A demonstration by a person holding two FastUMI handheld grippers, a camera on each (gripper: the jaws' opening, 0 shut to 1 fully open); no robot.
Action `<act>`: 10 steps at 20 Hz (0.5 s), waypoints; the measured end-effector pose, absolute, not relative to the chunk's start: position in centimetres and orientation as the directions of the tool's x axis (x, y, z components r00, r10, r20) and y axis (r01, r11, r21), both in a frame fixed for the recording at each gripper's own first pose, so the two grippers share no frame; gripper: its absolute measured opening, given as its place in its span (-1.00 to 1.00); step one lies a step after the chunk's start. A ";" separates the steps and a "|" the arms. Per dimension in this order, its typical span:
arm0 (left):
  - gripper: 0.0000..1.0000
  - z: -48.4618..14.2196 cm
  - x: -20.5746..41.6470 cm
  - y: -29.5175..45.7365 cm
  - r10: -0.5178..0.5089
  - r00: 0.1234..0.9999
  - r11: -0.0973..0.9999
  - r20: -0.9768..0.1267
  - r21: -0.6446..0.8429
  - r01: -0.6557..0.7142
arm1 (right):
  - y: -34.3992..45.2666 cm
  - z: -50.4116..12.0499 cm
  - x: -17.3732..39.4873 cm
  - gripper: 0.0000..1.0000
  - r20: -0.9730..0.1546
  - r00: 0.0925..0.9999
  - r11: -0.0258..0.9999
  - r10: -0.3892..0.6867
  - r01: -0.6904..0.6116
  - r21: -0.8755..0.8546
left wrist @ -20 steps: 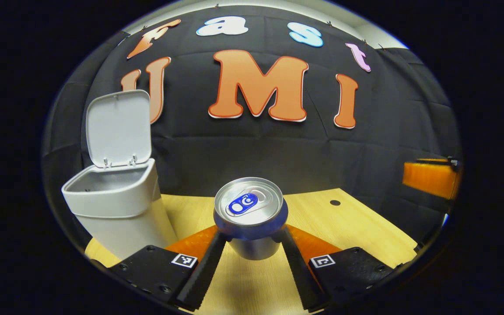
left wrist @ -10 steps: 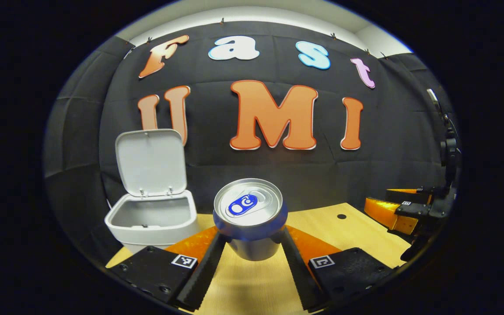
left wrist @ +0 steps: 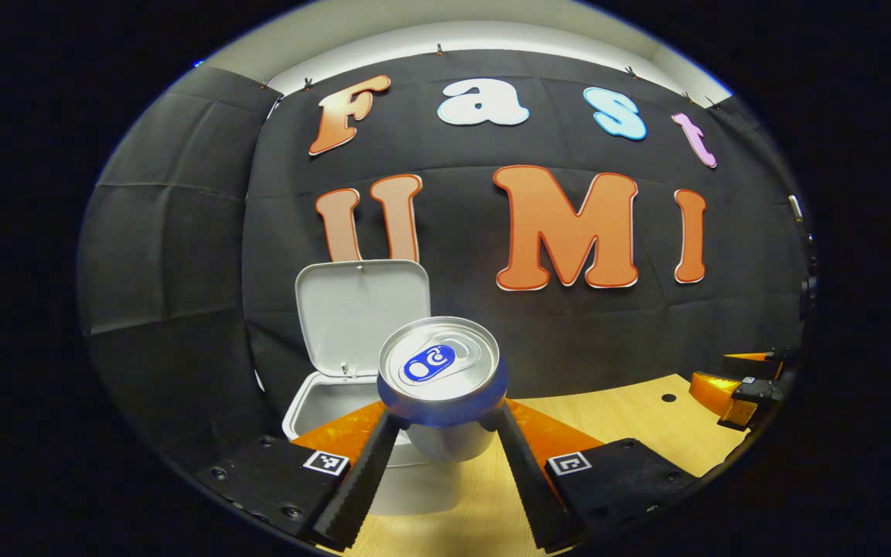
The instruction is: Press the lid of the desktop garbage bin to open it, pick up the crumpled paper on the desktop and throw it into the bin, then pick up the pop can on the desktop and drop it into the bin, and finally close the garbage bin lid.
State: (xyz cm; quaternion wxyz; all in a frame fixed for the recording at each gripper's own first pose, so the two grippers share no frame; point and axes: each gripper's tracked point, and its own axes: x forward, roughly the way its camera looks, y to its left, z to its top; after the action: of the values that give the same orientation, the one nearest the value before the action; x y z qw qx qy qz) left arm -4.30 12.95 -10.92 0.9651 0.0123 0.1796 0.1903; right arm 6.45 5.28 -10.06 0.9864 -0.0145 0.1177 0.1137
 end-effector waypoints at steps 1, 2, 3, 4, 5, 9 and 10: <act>0.56 -11.0 -4.4 14.1 0.387 0.857 0.921 -0.340 0.097 -0.378 | 5.5 -10.1 6.4 0.75 -0.235 0.946 0.973 0.224 -0.232 -0.004; 0.56 -11.0 -4.3 15.2 0.403 0.850 0.914 -0.338 0.105 -0.392 | 5.8 -10.0 6.4 0.75 -0.236 0.945 0.972 0.226 -0.235 -0.008; 0.55 -10.9 -4.0 16.5 0.415 0.845 0.909 -0.337 0.111 -0.402 | 6.0 -10.1 6.4 0.75 -0.238 0.945 0.972 0.226 -0.235 -0.012; 0.55 -10.8 -3.8 17.7 0.427 0.841 0.903 -0.332 0.115 -0.413 | 6.2 -10.1 6.4 0.75 -0.240 0.944 0.972 0.226 -0.236 -0.015; 0.56 -10.9 -3.4 18.6 0.435 0.838 0.900 -0.329 0.119 -0.420 | 6.2 -10.2 6.4 0.75 -0.241 0.944 0.972 0.224 -0.235 -0.019; 0.56 -10.9 -1.9 21.8 0.455 0.836 0.890 -0.308 0.131 -0.436 | 6.0 -10.0 6.2 0.75 -0.244 0.946 0.973 0.213 -0.227 -0.031; 0.56 -10.9 -1.5 22.4 0.459 0.836 0.888 -0.301 0.133 -0.440 | 5.9 -10.0 6.1 0.75 -0.246 0.947 0.974 0.209 -0.223 -0.034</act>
State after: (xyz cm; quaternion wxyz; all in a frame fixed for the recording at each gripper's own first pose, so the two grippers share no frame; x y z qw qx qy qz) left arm -1.47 22.40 -10.87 0.9576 0.0294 0.1642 0.2348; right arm 6.14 5.94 -9.96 0.9861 -0.0306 0.1213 0.1095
